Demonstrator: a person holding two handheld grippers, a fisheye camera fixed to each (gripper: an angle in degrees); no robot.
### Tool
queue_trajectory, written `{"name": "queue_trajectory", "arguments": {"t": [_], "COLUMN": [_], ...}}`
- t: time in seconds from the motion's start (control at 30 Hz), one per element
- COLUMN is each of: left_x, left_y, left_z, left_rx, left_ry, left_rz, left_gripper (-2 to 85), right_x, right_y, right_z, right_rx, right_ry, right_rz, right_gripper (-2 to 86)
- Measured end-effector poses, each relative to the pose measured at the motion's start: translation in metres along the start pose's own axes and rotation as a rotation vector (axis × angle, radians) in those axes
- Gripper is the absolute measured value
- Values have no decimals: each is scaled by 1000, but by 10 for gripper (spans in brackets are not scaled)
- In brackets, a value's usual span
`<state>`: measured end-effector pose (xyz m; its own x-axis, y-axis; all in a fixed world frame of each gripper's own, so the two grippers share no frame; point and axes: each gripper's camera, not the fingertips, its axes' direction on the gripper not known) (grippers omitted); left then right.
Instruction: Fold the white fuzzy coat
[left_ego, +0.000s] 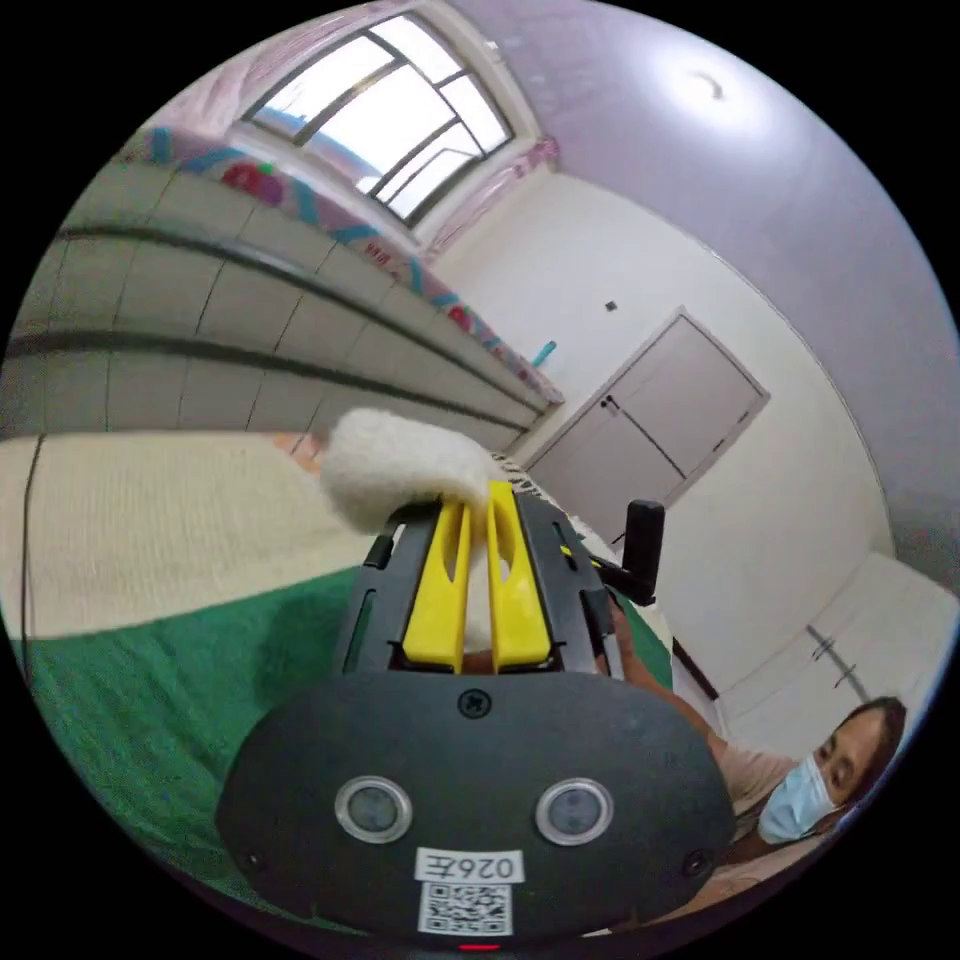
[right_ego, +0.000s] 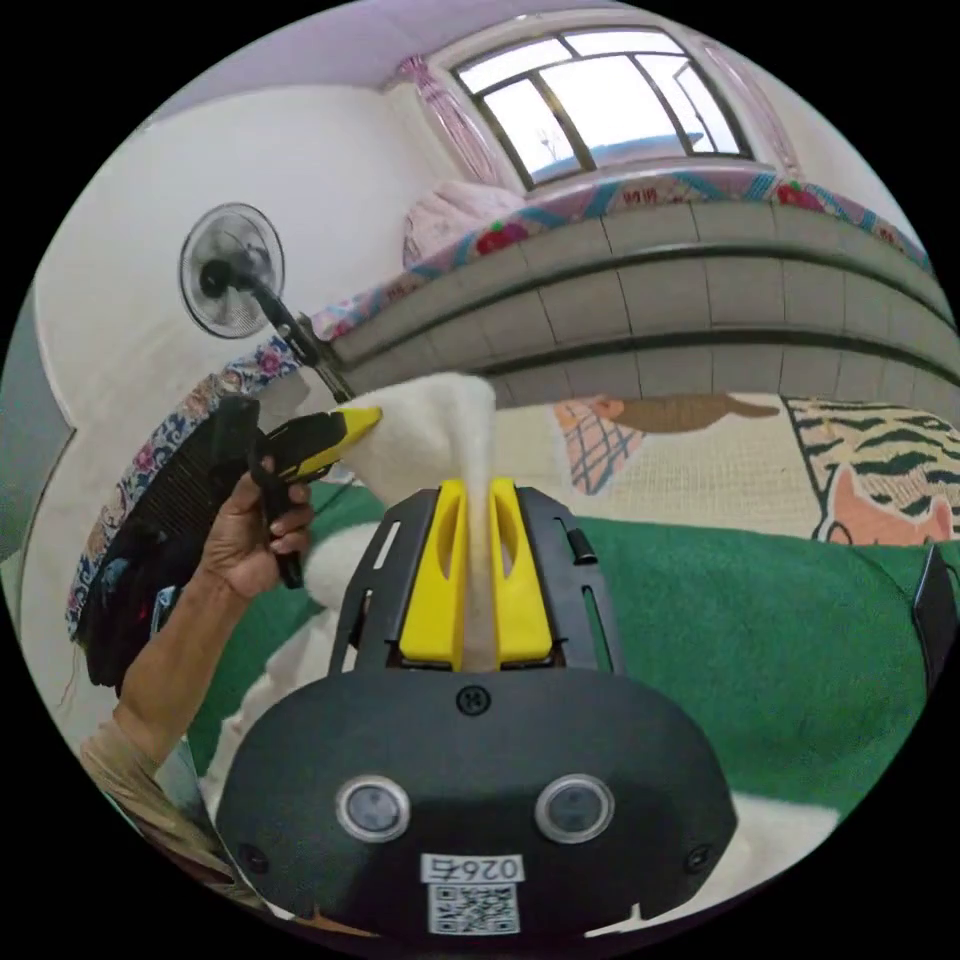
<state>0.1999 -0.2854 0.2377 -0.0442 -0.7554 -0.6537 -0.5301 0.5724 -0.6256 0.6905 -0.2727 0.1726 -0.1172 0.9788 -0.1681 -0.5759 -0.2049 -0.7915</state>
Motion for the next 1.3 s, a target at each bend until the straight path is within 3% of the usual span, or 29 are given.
{"name": "queue_trajectory", "arguments": {"t": [0.13, 0.2, 0.3, 0.43, 0.6, 0.73, 0.87, 1.07, 1.1, 1.17, 1.27, 1.3], "left_x": [109, 183, 246, 269, 252, 243, 214, 187, 187, 181, 160, 157], "left_y": [-23, -7, 62, 175, 300, 304, 272, 270, 273, 280, 307, 315], "left_z": [-16, -18, -14, -6, 14, 6, -11, 16, 34, 68, 131, 136], "left_rx": [7, -141, -430, -670, -983, -890, -576, -215, -217, -279, -549, -508], "left_ry": [88, 169, 276, 301, 212, 32, -103, 190, 212, 184, -54, -6], "left_rz": [327, 578, 776, 731, 507, 431, 239, 8, -2, -7, -85, -107], "left_gripper": [11, 23, 45, 34, -7, -10, -10, -10, -10, -10, -10, -10], "right_x": [-49, -75, -107, -124, -126, -149, -183, -204, -202, -196, -197, -201], "right_y": [19, 43, 105, 200, 265, 280, 294, 339, 347, 358, 372, 375], "right_z": [-80, -111, -149, -170, -191, -197, -186, -182, -182, -174, -178, -183], "right_rx": [164, 148, 1, -334, -468, -466, -506, -440, -455, -544, -566, -586], "right_ry": [-142, -185, -220, -202, -222, -240, -169, 289, 340, 254, 237, 248], "right_rz": [-169, -281, -405, -377, -142, -46, -66, -126, -134, -131, -141, -183], "right_gripper": [28, 32, 43, 70, 77, 70, 77, 113, 93, 41, 0, -2]}}
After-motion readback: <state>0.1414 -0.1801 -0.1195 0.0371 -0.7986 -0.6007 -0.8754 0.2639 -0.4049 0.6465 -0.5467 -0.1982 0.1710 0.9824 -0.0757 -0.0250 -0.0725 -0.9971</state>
